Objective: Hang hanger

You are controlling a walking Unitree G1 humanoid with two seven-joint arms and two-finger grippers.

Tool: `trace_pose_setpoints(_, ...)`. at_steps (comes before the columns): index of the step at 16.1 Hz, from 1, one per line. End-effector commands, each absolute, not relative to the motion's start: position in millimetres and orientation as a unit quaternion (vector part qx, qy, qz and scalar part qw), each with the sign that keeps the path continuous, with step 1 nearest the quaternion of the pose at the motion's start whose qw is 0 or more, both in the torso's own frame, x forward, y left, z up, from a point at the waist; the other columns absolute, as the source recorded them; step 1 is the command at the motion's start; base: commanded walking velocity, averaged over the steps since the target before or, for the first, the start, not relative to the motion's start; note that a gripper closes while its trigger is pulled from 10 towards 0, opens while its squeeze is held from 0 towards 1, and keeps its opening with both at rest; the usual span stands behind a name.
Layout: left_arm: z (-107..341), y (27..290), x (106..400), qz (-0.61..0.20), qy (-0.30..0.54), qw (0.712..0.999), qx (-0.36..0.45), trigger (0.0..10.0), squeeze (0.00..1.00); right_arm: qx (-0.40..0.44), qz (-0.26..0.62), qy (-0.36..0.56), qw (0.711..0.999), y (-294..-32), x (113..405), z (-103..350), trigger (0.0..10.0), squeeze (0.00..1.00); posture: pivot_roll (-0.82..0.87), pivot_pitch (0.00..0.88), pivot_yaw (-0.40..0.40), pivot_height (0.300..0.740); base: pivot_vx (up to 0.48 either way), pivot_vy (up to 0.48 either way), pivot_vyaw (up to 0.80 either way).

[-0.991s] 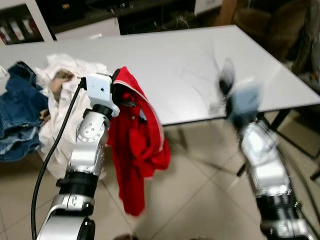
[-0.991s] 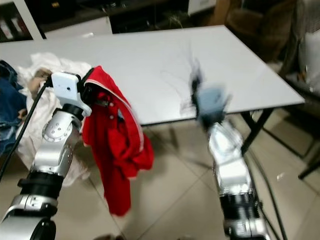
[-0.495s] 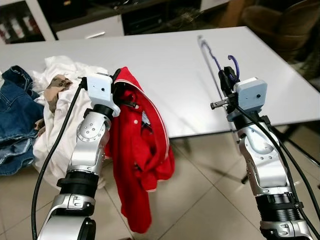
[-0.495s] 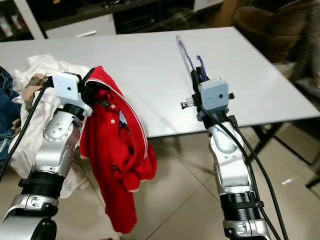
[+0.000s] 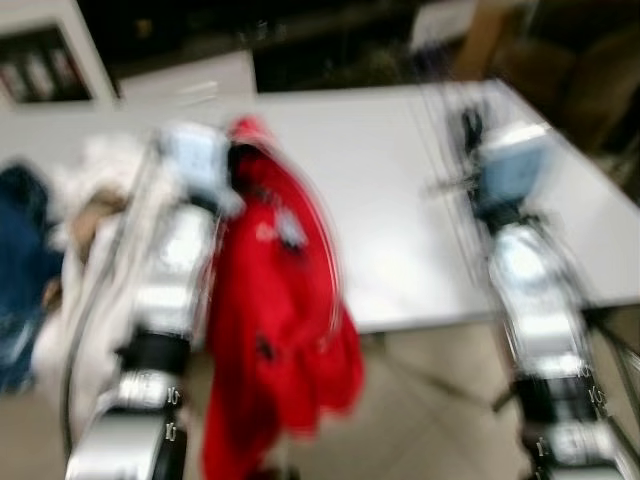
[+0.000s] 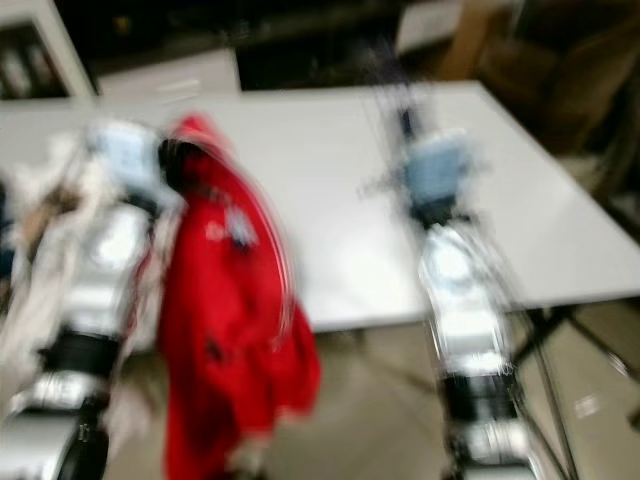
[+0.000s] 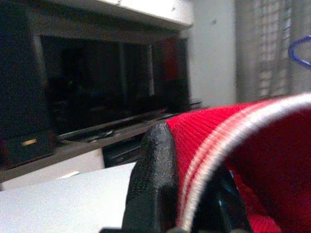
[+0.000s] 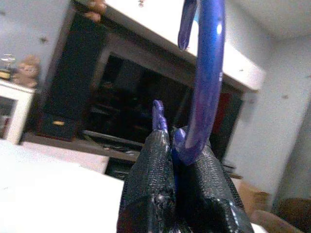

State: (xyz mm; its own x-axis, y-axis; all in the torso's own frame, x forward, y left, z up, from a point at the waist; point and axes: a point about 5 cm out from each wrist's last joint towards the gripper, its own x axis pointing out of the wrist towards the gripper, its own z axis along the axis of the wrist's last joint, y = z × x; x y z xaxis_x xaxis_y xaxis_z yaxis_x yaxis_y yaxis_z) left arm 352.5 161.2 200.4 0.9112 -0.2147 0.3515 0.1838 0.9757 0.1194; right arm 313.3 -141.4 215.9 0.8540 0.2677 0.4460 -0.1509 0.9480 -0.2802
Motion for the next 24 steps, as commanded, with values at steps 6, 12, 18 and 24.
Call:
trace_pose_setpoints(6,234.3,153.5,362.7,-0.113,-0.233,0.966,0.03,10.0,0.0,-0.122,0.1,-0.239,0.958,-147.6,313.3,214.4,10.0,0.0,0.0,0.0,0.063,0.74,0.472,0.0,0.0)
trace_pose_setpoints(12,250.4,159.3,376.4,-0.105,-0.244,0.963,0.045,10.0,0.0,-0.122,0.103,-0.23,0.96,-147.2,312.8,210.7,10.0,0.0,-0.01,0.0,0.071,0.74,0.472,0.0,0.0)
trace_pose_setpoints(18,253.2,163.4,385.5,-0.089,-0.245,0.964,0.045,10.0,0.0,-0.125,0.121,-0.212,0.962,-144.1,312.5,204.0,10.0,0.0,-0.02,0.0,0.075,0.74,0.34,0.0,0.0)
trace_pose_setpoints(24,206.3,152.1,386.2,-0.107,-0.154,0.98,0.067,10.0,0.0,-0.109,0.143,-0.201,0.963,-141.2,310.8,201.7,10.0,0.0,-0.01,0.0,0.074,0.74,0.0,0.0,0.0)
